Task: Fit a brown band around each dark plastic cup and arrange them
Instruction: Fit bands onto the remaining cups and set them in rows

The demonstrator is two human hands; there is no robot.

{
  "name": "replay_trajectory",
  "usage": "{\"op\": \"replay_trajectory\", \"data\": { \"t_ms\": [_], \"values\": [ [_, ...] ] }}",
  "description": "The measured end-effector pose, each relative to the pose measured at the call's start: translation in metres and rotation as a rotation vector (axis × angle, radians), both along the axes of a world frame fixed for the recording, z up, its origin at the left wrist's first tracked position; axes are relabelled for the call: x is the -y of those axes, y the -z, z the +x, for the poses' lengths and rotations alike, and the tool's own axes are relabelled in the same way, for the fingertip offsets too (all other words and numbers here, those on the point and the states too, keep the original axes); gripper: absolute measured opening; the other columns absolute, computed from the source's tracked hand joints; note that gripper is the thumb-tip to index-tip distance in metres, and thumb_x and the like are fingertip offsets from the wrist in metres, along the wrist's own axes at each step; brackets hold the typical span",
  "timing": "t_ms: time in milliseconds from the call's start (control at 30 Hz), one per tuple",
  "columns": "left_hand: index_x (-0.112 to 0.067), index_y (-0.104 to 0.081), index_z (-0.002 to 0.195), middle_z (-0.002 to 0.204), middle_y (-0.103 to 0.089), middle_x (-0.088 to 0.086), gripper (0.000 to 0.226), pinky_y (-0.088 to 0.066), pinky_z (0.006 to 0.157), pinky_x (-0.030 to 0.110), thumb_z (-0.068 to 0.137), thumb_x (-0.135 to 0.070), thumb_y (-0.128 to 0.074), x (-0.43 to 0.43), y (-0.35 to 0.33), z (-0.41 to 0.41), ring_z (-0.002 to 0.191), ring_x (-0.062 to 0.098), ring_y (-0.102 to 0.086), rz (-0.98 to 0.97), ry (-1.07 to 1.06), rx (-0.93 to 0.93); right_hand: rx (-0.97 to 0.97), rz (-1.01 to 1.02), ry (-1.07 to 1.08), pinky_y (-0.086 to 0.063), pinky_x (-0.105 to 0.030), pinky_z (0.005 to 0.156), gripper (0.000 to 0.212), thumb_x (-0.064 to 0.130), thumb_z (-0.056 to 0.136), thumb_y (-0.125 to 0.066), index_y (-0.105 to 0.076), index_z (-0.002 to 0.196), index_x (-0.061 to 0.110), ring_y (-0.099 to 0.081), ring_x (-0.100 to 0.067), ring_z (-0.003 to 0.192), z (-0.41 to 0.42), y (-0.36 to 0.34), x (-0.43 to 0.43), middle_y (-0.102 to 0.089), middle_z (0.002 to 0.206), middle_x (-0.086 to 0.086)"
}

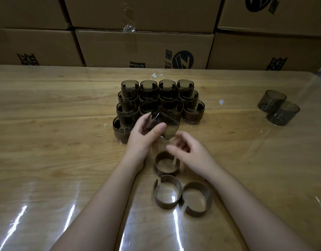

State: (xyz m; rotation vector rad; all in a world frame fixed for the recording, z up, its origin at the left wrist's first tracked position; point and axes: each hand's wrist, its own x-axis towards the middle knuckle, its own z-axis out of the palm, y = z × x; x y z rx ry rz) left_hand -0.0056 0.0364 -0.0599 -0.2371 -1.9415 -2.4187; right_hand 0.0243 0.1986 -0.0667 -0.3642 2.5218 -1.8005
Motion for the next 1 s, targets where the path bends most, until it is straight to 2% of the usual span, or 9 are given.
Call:
{"op": "replay_trajectory", "data": {
  "t_ms": [100,267,400,500,600,733,833,933,1000],
  "values": [
    [-0.031,-0.056,0.113,0.108,-0.068,-0.005,0.057,-0.053,0.073,0.025,0.062,-0.039,-0.081,-0.002,-0.001,0.001,0.105,0.018,-0.067,0.004,-0.016,-0.007,-0.033,0.176,-0.072,-0.048,-0.017,0.065,0.022,0.023,0.083,-0.073,-0.062,0.090,0.040,-0.054,-0.003,0.070,0.002,-0.002,-0.003,-0.051,0.089,0.009],
    [-0.036,-0.052,0.120,0.110,-0.065,-0.011,0.065,-0.053,0.082,0.018,0.064,-0.024,-0.084,-0.002,0.001,0.001,0.102,-0.002,-0.063,-0.080,-0.009,-0.074,-0.050,0.153,0.015,-0.043,-0.013,0.071,0.020,0.016,0.089,-0.066,-0.063,0.077,0.032,-0.055,0.001,0.076,0.000,-0.004,-0.004,-0.056,0.085,0.011],
    [-0.030,-0.055,0.115,0.104,-0.068,-0.011,0.060,-0.052,0.082,0.021,0.061,-0.031,-0.081,-0.003,0.002,0.001,0.095,-0.003,-0.065,-0.072,-0.060,-0.035,0.002,-0.107,0.153,-0.046,-0.006,0.063,0.018,0.019,0.097,-0.054,-0.062,0.087,0.032,-0.062,0.009,0.077,-0.002,-0.007,-0.009,-0.066,0.080,0.023],
    [-0.026,-0.060,0.112,0.098,-0.071,-0.015,0.060,-0.052,0.077,0.019,0.060,-0.038,-0.087,-0.001,0.000,0.002,0.095,0.000,-0.066,-0.113,-0.064,-0.044,0.045,-0.344,0.217,-0.055,-0.025,0.059,0.026,0.022,0.099,-0.050,-0.063,0.085,0.041,-0.067,-0.004,0.076,-0.003,-0.010,-0.011,-0.067,0.078,0.018],
    [-0.028,-0.061,0.114,0.106,-0.069,-0.007,0.058,-0.056,0.085,0.036,0.062,-0.048,-0.077,0.000,0.000,0.003,0.103,0.011,-0.065,-0.192,-0.002,-0.055,0.060,-0.428,0.214,-0.047,-0.026,0.048,0.018,0.030,0.097,-0.052,-0.064,0.089,0.040,-0.063,-0.014,0.071,-0.003,-0.011,-0.012,-0.065,0.081,0.007],
    [-0.052,-0.063,0.104,0.109,-0.069,-0.012,0.046,-0.056,0.090,0.042,0.061,-0.048,-0.077,-0.001,-0.003,0.006,0.107,0.011,-0.065,-0.234,0.068,-0.071,0.129,-0.605,0.184,-0.047,-0.034,0.061,0.011,0.038,0.083,-0.063,-0.071,0.089,0.034,-0.057,-0.013,0.069,-0.005,-0.011,-0.017,-0.067,0.082,0.004],
    [-0.055,-0.060,0.106,0.116,-0.065,-0.006,0.055,-0.057,0.086,0.045,0.057,-0.044,-0.081,-0.003,-0.003,0.004,0.110,0.017,-0.064,-0.227,0.064,-0.034,0.157,-0.704,0.150,-0.054,-0.031,0.062,0.011,0.035,0.074,-0.071,-0.073,0.085,0.031,-0.055,-0.007,0.060,-0.006,-0.013,-0.020,-0.068,0.078,0.007],
    [-0.046,-0.048,0.122,0.121,-0.055,-0.002,0.074,-0.060,0.074,0.034,0.059,-0.042,-0.086,-0.005,-0.001,0.006,0.105,0.012,-0.064,-0.311,0.033,-0.026,0.183,-0.746,0.145,-0.053,-0.029,0.063,0.014,0.039,0.068,-0.079,-0.074,0.078,0.030,-0.056,-0.010,0.066,-0.007,-0.013,-0.021,-0.068,0.076,0.004],
    [-0.044,-0.046,0.118,0.114,-0.054,-0.009,0.068,-0.056,0.070,0.020,0.061,-0.048,-0.085,-0.006,-0.001,0.008,0.095,-0.001,-0.063,-0.355,0.039,-0.081,0.192,-0.748,0.151,-0.052,-0.029,0.064,0.012,0.038,0.070,-0.077,-0.074,0.077,0.029,-0.057,-0.015,0.074,-0.007,-0.013,-0.021,-0.070,0.079,0.003]
  ]
}}
